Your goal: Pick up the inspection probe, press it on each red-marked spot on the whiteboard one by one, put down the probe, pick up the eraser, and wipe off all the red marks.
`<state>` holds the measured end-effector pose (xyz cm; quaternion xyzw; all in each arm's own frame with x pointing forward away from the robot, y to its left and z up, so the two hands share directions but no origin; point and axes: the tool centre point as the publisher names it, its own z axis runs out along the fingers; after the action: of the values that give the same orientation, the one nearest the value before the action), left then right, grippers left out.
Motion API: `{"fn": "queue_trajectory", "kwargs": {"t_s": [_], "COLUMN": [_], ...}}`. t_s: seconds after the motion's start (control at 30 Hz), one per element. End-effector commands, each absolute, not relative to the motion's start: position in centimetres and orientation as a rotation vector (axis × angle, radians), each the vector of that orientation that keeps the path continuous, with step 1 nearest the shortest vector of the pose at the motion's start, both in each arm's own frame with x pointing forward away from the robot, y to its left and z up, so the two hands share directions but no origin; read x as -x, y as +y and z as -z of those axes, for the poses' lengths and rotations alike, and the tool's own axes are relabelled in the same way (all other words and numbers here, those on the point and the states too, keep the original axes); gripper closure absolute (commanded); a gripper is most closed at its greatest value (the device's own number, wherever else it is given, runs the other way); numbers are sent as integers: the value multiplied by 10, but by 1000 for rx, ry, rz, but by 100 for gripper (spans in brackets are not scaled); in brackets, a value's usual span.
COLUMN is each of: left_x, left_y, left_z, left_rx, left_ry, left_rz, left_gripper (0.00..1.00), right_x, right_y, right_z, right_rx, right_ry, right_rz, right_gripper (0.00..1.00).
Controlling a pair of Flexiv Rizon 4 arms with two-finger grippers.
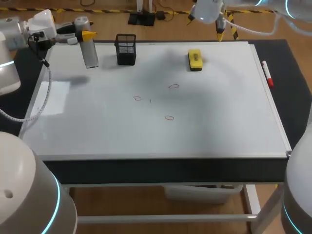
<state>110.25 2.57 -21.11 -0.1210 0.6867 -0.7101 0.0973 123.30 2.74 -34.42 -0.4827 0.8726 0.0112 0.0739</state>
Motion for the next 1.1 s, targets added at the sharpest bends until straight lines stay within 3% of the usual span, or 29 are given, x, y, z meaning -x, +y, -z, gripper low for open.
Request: {"fn": "queue_trajectory", "kwargs": {"t_s": [0.03,0.43,1.1], "left_x": [-1101,-1101,-1101], "left_y": [25,25,25], "left_z": [210,210,210], "left_rx": [359,359,359], "left_ry": [2030,2030,2030], "left_rz": [2099,2099,2099], "left_gripper": [100,100,100], "right_x": [-1229,-1229,-1178], "right_y": [29,29,53], "right_z": [337,337,394], "right_rx": [1491,1491,2019], "right_ry": [2699,2699,2384], "right_rz": [54,54,-146], "right_gripper": [0,0,0]}}
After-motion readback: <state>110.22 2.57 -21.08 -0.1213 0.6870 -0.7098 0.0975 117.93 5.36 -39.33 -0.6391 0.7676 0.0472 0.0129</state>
